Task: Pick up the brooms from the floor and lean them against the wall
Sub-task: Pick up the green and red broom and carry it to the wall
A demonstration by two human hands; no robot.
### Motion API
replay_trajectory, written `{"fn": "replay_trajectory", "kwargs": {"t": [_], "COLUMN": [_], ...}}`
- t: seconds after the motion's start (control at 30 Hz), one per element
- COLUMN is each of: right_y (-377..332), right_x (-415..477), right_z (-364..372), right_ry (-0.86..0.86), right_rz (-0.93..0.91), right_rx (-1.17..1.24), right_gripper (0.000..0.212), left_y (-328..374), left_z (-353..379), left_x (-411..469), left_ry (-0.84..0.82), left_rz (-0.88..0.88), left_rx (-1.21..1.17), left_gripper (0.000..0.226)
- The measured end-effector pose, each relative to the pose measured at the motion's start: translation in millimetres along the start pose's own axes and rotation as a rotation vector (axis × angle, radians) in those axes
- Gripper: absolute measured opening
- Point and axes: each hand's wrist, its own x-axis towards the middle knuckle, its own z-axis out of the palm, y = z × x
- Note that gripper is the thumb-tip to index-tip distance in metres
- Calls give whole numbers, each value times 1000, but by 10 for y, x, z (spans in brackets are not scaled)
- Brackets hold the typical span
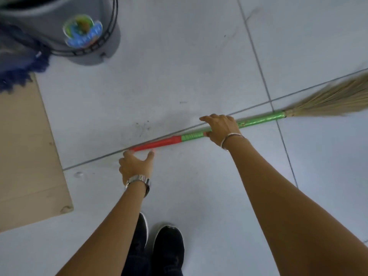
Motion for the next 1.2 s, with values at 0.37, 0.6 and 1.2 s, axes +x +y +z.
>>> {"fn": "replay_trajectory", "kwargs": {"t": [0.37, 0.6, 1.2], "right_y": [-8, -293, -1832], "right_x": [53, -308, -2626], "right_z": [181, -1225, -4637], "right_ry": [-22, -4, 519], "right_rz": [-82, -53, -200], "right_rx": [-7, 247, 1036], "right_gripper": [31, 23, 29], "left_y": [283, 1092, 3105], "left_z": [186, -907, -4937], "left_x": [94, -579, -3178], "left_ry": [-62, -22, -214], "left_rz": [-443, 67, 1041], "left_rx": [-1199, -1382, -1110], "left_gripper": [36, 33, 24]}}
